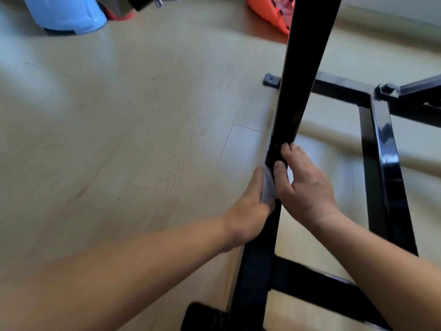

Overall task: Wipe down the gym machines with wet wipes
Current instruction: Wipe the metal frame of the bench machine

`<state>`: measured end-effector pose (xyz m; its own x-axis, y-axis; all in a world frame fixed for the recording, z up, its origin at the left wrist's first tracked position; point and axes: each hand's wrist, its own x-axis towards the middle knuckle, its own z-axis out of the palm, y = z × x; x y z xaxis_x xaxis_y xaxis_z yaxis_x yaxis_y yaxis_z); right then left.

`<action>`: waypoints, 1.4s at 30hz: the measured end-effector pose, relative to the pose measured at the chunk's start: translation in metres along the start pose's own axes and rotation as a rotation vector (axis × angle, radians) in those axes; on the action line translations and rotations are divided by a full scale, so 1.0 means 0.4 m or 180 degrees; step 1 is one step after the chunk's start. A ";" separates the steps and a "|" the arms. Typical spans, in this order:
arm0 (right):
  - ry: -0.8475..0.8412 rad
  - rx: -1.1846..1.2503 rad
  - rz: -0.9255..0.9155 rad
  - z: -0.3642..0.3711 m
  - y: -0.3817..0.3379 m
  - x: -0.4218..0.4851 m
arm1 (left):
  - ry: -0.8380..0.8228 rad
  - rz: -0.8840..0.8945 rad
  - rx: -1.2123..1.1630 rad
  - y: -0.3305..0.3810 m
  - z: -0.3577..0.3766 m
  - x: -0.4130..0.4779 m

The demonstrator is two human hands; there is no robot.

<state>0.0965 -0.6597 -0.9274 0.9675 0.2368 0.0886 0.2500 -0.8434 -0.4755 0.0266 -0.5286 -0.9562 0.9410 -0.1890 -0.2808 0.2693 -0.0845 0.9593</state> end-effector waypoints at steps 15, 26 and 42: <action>-0.0535 -0.0409 -0.0083 0.001 -0.019 -0.064 | -0.0172 -0.0343 0.0343 -0.001 0.017 -0.159; -0.0659 -0.0845 -0.0535 0.037 -0.028 -0.181 | -0.0813 -0.0549 0.0303 -0.018 0.003 -0.369; -0.0236 -0.0350 -0.1750 0.048 -0.061 -0.279 | 0.1002 -0.0492 0.0851 -0.174 -0.118 -0.534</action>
<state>-0.0183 -0.6564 -0.9425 0.6896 0.6854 0.2338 0.7227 -0.6308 -0.2825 -0.1835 -0.4361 -0.9616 0.9216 0.1493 -0.3582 0.3881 -0.3464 0.8540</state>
